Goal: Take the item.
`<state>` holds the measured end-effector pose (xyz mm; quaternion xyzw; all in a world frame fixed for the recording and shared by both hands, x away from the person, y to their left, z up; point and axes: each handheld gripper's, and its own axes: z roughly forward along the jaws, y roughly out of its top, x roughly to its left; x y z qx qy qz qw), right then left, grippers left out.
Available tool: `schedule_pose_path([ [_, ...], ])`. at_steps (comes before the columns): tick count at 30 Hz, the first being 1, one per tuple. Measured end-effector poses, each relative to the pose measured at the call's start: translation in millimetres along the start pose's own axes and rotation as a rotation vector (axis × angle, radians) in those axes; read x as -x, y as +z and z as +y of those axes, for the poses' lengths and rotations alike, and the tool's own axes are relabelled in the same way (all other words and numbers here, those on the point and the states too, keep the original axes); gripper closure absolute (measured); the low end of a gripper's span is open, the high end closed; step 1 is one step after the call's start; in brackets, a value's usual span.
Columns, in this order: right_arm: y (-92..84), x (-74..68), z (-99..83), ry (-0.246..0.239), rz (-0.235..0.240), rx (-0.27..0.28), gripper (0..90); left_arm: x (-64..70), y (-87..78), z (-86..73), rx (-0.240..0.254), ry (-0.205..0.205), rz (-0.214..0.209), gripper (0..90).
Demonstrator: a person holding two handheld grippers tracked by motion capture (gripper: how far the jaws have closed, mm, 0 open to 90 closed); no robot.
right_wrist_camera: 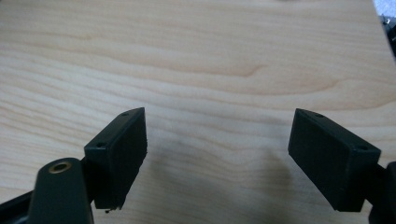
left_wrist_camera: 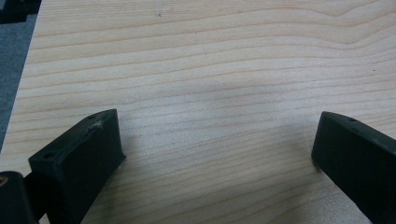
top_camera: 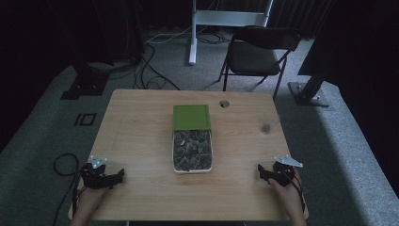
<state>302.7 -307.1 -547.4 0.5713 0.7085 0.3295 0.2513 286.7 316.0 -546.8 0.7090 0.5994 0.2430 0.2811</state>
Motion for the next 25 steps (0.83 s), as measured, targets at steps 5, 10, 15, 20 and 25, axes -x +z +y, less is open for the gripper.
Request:
schedule_pose_path([
  [5,3.8,-0.7,-1.2,0.013,-0.020,-0.031,19.1,0.0,0.0,0.0,0.000,0.000,0.000,2.3],
  [10,4.2,-0.5,-1.1,0.038,-0.049,-0.034,17.8,0.0,0.0,0.0,0.000,0.000,0.000,2.3],
  [15,4.4,-0.7,-1.1,0.041,-0.052,-0.034,17.4,-0.2,-0.1,0.0,-0.001,0.002,-0.001,2.3],
  [20,4.6,-0.9,-1.0,0.038,-0.049,-0.035,16.5,-0.2,-0.1,0.0,-0.001,0.002,-0.001,2.3],
  [25,4.6,-0.9,-1.0,0.038,-0.049,-0.035,16.5,0.6,0.2,0.5,-0.003,-0.013,0.015,2.3],
])
